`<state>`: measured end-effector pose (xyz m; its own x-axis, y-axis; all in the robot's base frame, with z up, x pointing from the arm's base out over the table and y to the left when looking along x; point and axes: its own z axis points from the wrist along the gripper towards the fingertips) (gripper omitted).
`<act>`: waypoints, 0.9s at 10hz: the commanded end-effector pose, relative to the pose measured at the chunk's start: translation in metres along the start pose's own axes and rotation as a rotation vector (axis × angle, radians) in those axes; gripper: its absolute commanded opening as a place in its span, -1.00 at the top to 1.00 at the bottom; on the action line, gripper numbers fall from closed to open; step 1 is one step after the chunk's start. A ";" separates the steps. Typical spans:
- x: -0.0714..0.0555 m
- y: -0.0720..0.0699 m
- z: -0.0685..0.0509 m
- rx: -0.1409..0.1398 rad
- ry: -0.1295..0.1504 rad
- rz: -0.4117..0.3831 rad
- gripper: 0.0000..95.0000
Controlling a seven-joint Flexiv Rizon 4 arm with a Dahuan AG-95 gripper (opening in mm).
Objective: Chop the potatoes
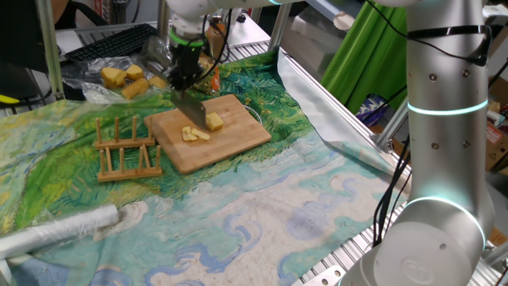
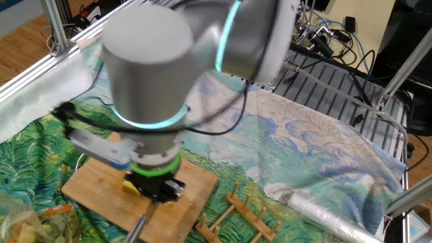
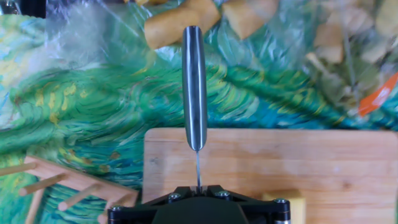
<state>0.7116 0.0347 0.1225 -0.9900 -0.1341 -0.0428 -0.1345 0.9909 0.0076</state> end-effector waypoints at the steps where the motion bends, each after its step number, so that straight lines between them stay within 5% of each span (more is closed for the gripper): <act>1: -0.005 -0.015 0.000 0.008 0.000 -0.030 1.00; 9: -0.001 -0.062 0.009 0.017 -0.007 -0.102 1.00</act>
<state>0.7188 -0.0287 0.1125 -0.9704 -0.2356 -0.0524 -0.2354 0.9718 -0.0116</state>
